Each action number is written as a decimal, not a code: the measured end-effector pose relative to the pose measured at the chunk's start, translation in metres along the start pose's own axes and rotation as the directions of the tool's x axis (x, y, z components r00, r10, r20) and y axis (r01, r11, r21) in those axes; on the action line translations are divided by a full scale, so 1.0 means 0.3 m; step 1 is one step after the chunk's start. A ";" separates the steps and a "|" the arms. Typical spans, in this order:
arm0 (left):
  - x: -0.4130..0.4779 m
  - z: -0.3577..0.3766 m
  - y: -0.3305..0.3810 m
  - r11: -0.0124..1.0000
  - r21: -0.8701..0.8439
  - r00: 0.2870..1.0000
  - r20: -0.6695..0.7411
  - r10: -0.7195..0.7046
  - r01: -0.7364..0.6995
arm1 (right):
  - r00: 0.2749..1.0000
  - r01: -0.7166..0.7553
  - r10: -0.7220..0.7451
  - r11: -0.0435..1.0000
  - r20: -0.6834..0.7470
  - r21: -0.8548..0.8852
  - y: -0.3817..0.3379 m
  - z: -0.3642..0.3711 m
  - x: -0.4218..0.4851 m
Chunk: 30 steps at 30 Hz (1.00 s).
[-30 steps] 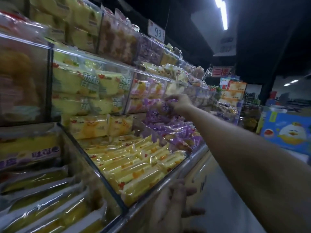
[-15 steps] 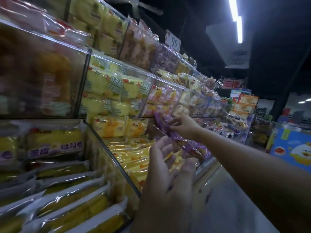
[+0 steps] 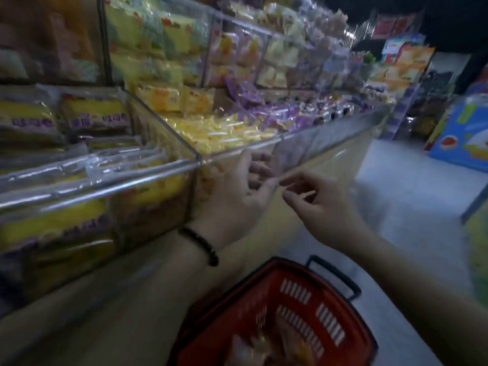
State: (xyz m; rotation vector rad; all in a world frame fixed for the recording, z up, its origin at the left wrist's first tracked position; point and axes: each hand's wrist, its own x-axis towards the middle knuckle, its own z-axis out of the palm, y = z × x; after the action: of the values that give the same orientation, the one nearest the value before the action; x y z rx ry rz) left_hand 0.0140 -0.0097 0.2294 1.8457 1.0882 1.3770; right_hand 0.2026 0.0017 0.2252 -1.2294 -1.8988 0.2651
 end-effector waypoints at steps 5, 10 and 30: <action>-0.183 0.086 -0.162 0.944 0.204 0.927 0.219 -0.303 0.261 | 0.946 -0.275 0.271 0.961 0.180 -0.004 0.188 0.106 -0.257; -0.333 0.138 -0.407 0.828 0.408 0.773 0.349 -0.530 0.384 | 0.773 -0.530 0.543 0.837 0.328 -0.136 0.370 0.278 -0.463; -0.465 0.191 -0.732 0.673 0.722 0.456 0.550 -0.699 0.161 | 0.313 0.103 0.558 0.785 0.769 -0.611 0.611 0.795 -0.854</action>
State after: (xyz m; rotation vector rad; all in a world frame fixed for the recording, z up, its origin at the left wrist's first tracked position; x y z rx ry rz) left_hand -0.0075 -0.0213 -0.0358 1.9776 1.3958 -0.2566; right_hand 0.1897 -0.0602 -0.1648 -2.0960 -2.9400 0.7649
